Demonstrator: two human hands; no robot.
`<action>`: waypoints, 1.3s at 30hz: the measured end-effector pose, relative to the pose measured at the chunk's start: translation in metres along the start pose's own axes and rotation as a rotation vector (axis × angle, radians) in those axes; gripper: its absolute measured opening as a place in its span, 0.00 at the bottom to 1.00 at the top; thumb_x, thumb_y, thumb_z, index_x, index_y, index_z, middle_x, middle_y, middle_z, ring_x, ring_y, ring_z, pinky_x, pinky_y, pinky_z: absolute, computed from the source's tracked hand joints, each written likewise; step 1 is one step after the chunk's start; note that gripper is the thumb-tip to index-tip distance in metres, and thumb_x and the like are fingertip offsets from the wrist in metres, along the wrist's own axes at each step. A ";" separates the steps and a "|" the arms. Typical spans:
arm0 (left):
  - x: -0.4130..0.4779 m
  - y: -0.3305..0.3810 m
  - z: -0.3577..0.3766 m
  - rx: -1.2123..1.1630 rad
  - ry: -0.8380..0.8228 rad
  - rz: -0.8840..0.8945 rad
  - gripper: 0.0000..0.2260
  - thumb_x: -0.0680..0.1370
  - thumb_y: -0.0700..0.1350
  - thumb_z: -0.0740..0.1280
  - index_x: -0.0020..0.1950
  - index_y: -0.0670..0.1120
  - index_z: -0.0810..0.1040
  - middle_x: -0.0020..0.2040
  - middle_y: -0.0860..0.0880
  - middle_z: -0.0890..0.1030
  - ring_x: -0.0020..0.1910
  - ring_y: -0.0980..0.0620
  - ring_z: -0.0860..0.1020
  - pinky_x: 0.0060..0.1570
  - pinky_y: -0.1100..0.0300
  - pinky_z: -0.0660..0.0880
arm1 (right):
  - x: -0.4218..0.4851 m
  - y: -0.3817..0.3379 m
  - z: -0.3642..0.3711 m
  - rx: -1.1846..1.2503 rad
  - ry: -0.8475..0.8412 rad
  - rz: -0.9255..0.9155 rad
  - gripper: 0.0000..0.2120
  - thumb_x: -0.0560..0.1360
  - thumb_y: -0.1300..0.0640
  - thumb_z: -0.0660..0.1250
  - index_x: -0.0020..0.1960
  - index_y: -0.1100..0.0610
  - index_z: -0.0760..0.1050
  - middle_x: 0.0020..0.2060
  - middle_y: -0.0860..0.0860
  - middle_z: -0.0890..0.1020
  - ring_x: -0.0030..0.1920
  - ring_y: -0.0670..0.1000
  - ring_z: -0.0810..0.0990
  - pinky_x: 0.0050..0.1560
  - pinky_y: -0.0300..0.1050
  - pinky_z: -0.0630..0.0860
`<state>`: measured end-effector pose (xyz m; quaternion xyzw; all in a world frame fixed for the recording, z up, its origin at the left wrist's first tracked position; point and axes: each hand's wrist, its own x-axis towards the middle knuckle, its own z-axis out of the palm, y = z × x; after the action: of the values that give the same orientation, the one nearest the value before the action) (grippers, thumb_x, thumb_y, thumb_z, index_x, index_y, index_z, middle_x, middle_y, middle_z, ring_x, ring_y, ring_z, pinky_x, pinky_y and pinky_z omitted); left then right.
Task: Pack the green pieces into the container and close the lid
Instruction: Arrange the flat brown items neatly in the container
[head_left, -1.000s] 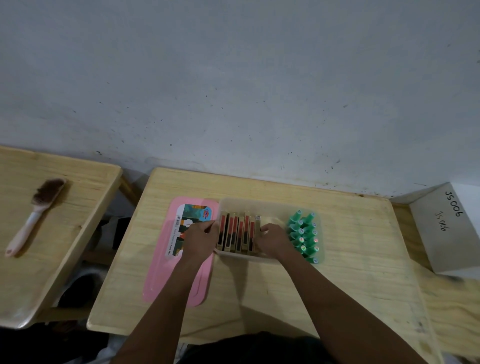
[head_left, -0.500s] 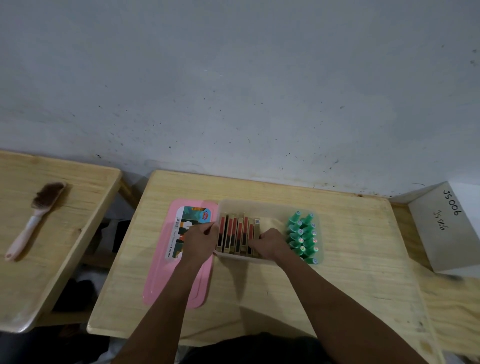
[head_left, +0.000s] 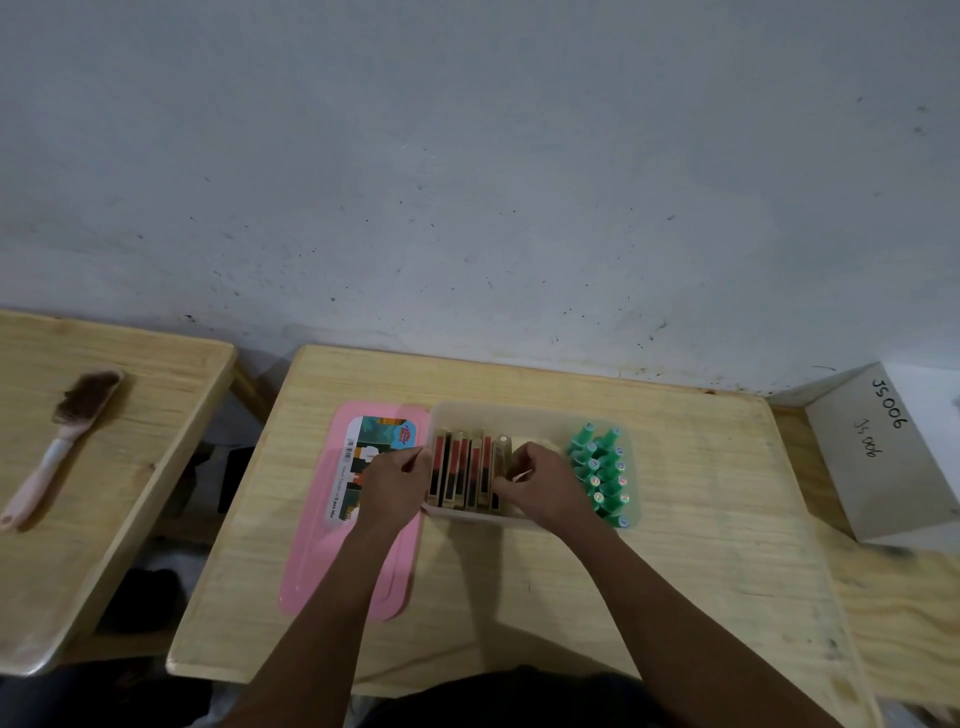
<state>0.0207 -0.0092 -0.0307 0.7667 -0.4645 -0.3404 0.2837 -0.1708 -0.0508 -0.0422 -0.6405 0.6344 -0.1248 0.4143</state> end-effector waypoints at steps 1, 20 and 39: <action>0.000 0.000 0.000 0.005 0.003 0.005 0.15 0.81 0.46 0.60 0.35 0.47 0.75 0.28 0.52 0.74 0.27 0.58 0.72 0.27 0.70 0.65 | -0.002 -0.001 -0.001 -0.018 0.020 -0.023 0.11 0.65 0.45 0.72 0.40 0.49 0.73 0.35 0.44 0.81 0.37 0.47 0.81 0.39 0.49 0.80; 0.002 -0.004 0.001 0.001 0.017 0.041 0.16 0.81 0.46 0.60 0.34 0.45 0.74 0.26 0.54 0.71 0.26 0.59 0.70 0.25 0.74 0.65 | -0.001 -0.013 0.002 0.038 0.118 -0.013 0.13 0.69 0.57 0.76 0.49 0.52 0.74 0.34 0.45 0.78 0.34 0.45 0.78 0.37 0.44 0.76; 0.006 -0.010 0.006 -0.008 0.030 -0.002 0.15 0.80 0.47 0.61 0.48 0.38 0.81 0.29 0.54 0.74 0.28 0.59 0.73 0.29 0.70 0.65 | 0.015 -0.037 0.037 -0.243 -0.108 0.003 0.11 0.75 0.52 0.62 0.50 0.50 0.83 0.48 0.48 0.84 0.48 0.51 0.82 0.48 0.46 0.79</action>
<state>0.0230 -0.0119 -0.0435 0.7709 -0.4582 -0.3310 0.2936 -0.1166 -0.0565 -0.0449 -0.6907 0.6228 -0.0117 0.3673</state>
